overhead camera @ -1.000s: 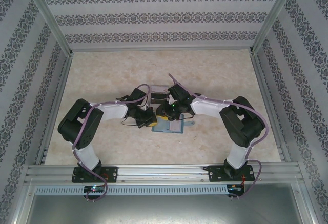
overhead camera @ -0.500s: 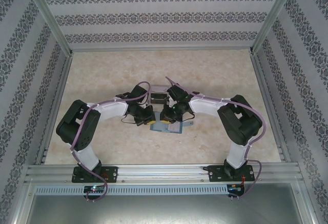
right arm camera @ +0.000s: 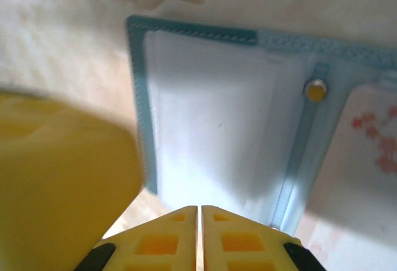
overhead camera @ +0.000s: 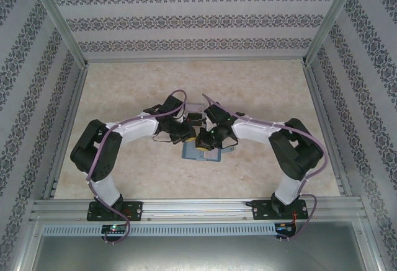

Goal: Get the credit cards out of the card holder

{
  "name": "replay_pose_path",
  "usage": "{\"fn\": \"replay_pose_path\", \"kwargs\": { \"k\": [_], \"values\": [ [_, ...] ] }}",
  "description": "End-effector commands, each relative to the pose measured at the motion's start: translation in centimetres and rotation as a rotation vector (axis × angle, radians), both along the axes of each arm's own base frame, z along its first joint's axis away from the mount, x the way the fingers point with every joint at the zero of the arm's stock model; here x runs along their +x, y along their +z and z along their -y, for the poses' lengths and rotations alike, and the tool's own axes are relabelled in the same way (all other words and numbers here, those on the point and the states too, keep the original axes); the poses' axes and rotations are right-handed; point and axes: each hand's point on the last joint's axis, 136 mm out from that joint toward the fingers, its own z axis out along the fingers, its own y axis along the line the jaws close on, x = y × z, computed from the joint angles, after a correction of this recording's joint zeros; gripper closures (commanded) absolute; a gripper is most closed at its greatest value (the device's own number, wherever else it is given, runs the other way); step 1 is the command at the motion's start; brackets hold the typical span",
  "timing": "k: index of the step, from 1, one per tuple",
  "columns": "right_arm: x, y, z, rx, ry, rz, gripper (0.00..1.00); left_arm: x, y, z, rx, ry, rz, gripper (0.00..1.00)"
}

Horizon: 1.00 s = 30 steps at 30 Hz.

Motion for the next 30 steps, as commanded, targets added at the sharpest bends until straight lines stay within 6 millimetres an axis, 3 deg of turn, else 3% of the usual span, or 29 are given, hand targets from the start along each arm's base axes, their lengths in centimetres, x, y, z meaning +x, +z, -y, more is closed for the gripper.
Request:
{"fn": "replay_pose_path", "kwargs": {
  "k": [1, 7, 12, 21, 30],
  "values": [
    [-0.2, 1.0, 1.3, -0.004, -0.037, 0.014, 0.88, 0.1, -0.2, 2.1, -0.071, -0.014, -0.023, 1.0],
    [-0.9, 0.7, 4.6, -0.081, -0.093, 0.016, 0.87, -0.6, -1.3, 3.2, -0.044, -0.06, -0.059, 1.0],
    [-0.7, 0.2, 6.1, -0.102, -0.117, 0.012, 0.83, -1.3, -1.4, 3.8, 0.006, -0.114, -0.06, 0.98],
    [0.2, -1.0, 6.9, -0.128, -0.127, -0.004, 0.77, -2.0, -2.0, 4.7, 0.045, -0.172, -0.076, 0.91],
    [0.6, -1.4, 7.0, -0.143, -0.123, -0.007, 0.71, -2.5, -3.2, 4.4, 0.076, -0.187, -0.095, 0.75]
  ]
}}
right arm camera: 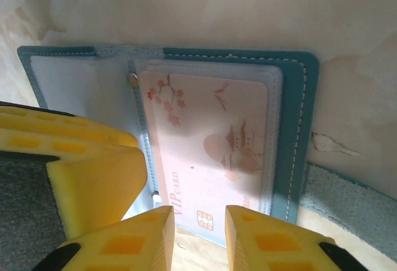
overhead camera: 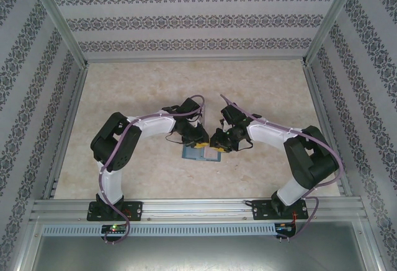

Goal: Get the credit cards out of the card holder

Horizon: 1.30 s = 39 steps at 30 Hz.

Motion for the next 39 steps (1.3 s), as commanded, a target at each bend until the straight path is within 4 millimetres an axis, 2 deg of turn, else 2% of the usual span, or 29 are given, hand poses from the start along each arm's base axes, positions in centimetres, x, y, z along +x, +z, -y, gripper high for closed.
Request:
{"fn": "replay_pose_path", "kwargs": {
  "k": [1, 4, 10, 15, 20, 25, 34, 39],
  "values": [
    [0.7, -0.1, 0.5, -0.026, -0.003, 0.01, 0.71, -0.9, -0.8, 0.1, 0.025, -0.036, -0.023, 0.74],
    [0.7, -0.2, 0.5, -0.033, 0.0, 0.007, 0.71, -0.9, -0.8, 0.1, 0.023, -0.036, -0.023, 0.74],
    [0.6, -0.3, 0.6, -0.035, 0.001, 0.006, 0.72, -0.6, -0.1, 0.2, 0.014, -0.022, 0.002, 0.9],
    [0.7, -0.2, 0.7, -0.034, 0.001, 0.006, 0.72, -0.4, 0.5, 0.3, 0.007, -0.022, 0.013, 0.94],
    [0.9, 0.2, 0.7, -0.03, 0.0, 0.016, 0.72, -0.5, -0.3, 0.3, 0.016, -0.024, -0.004, 0.89],
    [1.0, 0.1, 0.9, -0.037, -0.002, 0.016, 0.73, -0.7, -1.0, 0.5, 0.001, -0.022, -0.021, 0.88],
    [0.9, -1.7, 1.1, -0.051, -0.006, -0.013, 0.74, -0.9, -1.7, 0.3, 0.01, -0.014, -0.025, 0.86],
    [0.7, -2.3, 1.5, -0.074, -0.011, -0.024, 0.73, -1.0, -2.1, -0.1, 0.034, -0.017, -0.028, 0.78]
  ]
}}
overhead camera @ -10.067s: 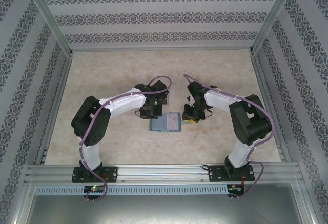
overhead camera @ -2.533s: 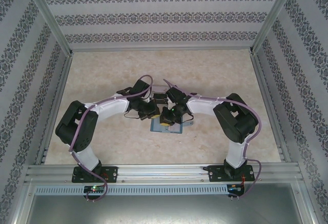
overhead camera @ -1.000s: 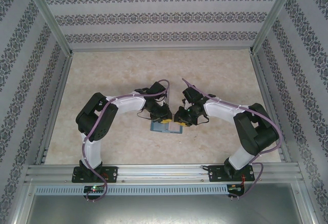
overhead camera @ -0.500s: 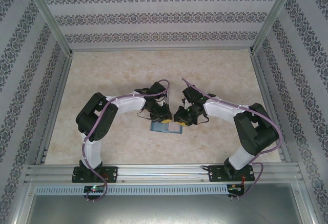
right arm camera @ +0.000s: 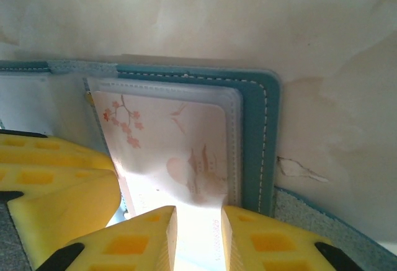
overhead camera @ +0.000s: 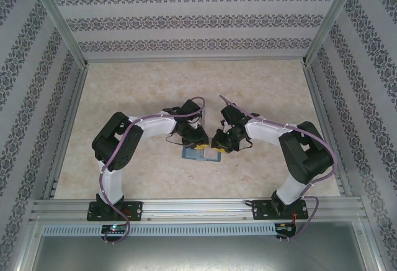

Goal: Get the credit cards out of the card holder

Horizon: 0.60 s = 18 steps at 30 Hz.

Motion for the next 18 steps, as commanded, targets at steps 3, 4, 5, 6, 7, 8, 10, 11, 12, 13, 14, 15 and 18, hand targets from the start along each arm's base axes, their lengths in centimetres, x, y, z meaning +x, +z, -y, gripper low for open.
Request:
{"fn": "replay_pose_path", "kwargs": {
  "k": [3, 4, 5, 6, 7, 8, 10, 11, 12, 13, 14, 15, 18],
  "values": [
    [0.3, -0.7, 0.9, -0.04, -0.006, 0.009, 0.7, -0.9, -1.6, -0.5, 0.055, -0.017, -0.019, 0.73],
    [0.4, -0.6, 0.9, -0.042, -0.008, 0.011, 0.69, -0.9, -1.6, -0.7, 0.067, -0.018, -0.016, 0.72],
    [0.3, -0.6, 1.0, -0.041, -0.008, 0.011, 0.69, -0.9, -1.6, -0.8, 0.076, -0.021, -0.013, 0.71],
    [0.4, -0.5, 1.0, -0.041, -0.007, 0.014, 0.69, -1.0, -1.5, -1.0, 0.082, -0.022, -0.011, 0.71],
    [0.4, -0.4, 1.0, -0.04, -0.007, 0.015, 0.7, -0.9, -1.3, -1.0, 0.082, -0.021, -0.004, 0.73],
    [0.4, -0.3, 0.9, -0.04, -0.006, 0.017, 0.71, -0.8, -1.0, -1.1, 0.082, -0.017, 0.007, 0.74],
    [0.4, -0.3, 1.0, -0.042, -0.005, 0.017, 0.72, -0.5, -0.2, -1.2, 0.084, -0.007, 0.035, 0.78],
    [0.4, -0.3, 1.0, -0.041, -0.005, 0.017, 0.72, -0.3, 0.2, -1.2, 0.084, -0.005, 0.048, 0.8],
    [0.3, -0.3, 1.0, -0.041, -0.005, 0.016, 0.72, -0.2, 0.5, -1.1, 0.08, -0.001, 0.056, 0.82],
    [0.3, -0.4, 1.0, -0.042, -0.004, 0.016, 0.72, -0.1, 0.7, -1.0, 0.073, 0.0, 0.059, 0.84],
    [0.3, -0.4, 1.0, -0.041, -0.004, 0.014, 0.72, -0.1, 0.9, -0.9, 0.064, 0.001, 0.059, 0.86],
    [0.3, -0.4, 1.0, -0.039, -0.004, 0.014, 0.72, -0.1, 0.9, -0.6, 0.054, 0.002, 0.055, 0.87],
    [0.2, -0.4, 1.0, -0.04, -0.003, 0.012, 0.72, -0.2, 1.0, 0.0, 0.027, -0.001, 0.048, 0.89]
  ]
}}
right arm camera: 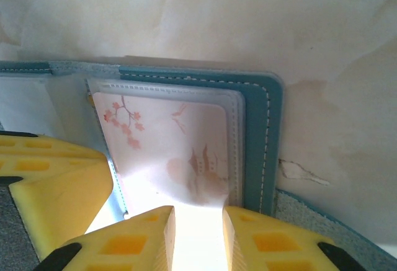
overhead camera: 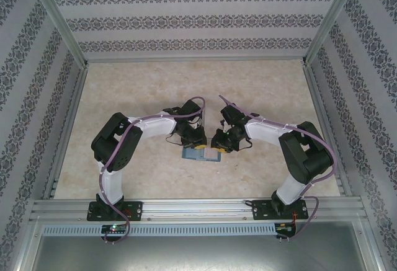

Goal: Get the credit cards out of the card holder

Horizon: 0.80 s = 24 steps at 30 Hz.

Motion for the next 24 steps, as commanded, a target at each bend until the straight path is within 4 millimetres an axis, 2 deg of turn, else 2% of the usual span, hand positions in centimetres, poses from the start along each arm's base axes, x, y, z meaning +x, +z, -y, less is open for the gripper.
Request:
{"fn": "replay_pose_path", "kwargs": {
  "k": [1, 9, 12, 18, 24],
  "values": [
    [0.1, -0.3, 0.9, -0.035, -0.006, 0.006, 0.72, -0.5, 1.0, 0.7, -0.024, -0.014, 0.016, 0.9],
    [0.1, -0.3, 0.9, -0.036, -0.004, 0.007, 0.72, -0.8, -0.1, 1.8, -0.051, -0.029, -0.016, 0.91],
    [0.2, -0.3, 1.1, -0.04, -0.006, 0.009, 0.72, -0.9, -0.6, 1.1, -0.005, -0.032, -0.014, 0.91],
    [0.2, -0.9, 1.7, -0.074, -0.007, 0.005, 0.62, -1.3, -1.6, -0.5, 0.089, -0.048, -0.012, 0.86],
    [-0.1, -1.3, 2.5, -0.114, -0.004, -0.002, 0.59, -1.4, -1.4, -1.5, 0.144, -0.055, 0.006, 0.8]
  ]
}}
